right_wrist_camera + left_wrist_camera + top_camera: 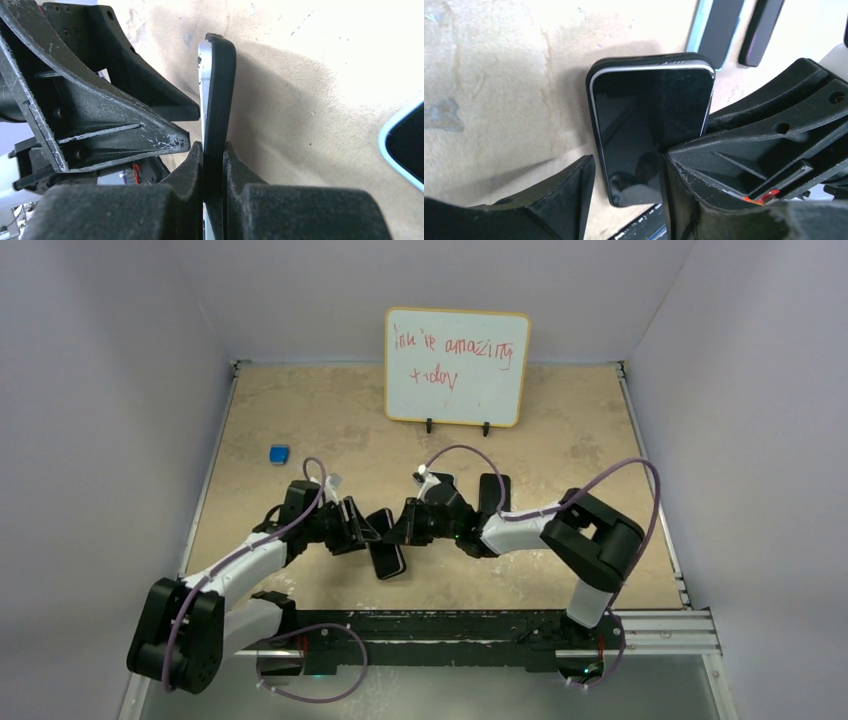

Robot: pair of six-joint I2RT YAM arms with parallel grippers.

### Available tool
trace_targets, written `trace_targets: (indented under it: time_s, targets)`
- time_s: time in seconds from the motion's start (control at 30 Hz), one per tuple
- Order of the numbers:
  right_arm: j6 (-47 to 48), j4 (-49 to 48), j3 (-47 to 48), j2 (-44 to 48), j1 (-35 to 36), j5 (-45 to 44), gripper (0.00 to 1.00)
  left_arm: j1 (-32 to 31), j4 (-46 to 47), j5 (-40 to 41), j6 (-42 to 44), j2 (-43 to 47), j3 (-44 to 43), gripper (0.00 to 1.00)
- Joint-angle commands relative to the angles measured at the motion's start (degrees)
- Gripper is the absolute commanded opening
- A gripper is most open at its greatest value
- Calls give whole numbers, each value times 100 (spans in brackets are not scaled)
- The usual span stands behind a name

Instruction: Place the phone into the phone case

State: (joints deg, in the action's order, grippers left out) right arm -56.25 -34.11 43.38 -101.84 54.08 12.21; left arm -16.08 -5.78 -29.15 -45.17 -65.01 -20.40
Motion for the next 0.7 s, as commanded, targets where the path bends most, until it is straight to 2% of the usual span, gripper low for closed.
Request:
trace_targets:
  time_s: [0.0,0.1,0.2,0.37,0.5,0.67]
  targets:
    - [413,-406,-188,836,-116,-439,0,-89,-827,88,318,727,-521,55]
    - [267,-726,-522,1269,-380,-281,0,-89,-1136,115,399,1329,-762,59]
    - [268,-1128,-793,1792,-628,52,0,-89,-1020,-163,420,1830,-892,64]
    - [467,-1137,-853,2737,-732,528,0,-89,161,-1268,85,2307,-731,70]
    - [371,-1442,-804,3096,-742,878,0,-89,466,-1615,49,2425,-785,73]
    - [-149,-2270,-886,3110,-742,1184,0,-89,1486,-1913,-582,2513,-589,73]
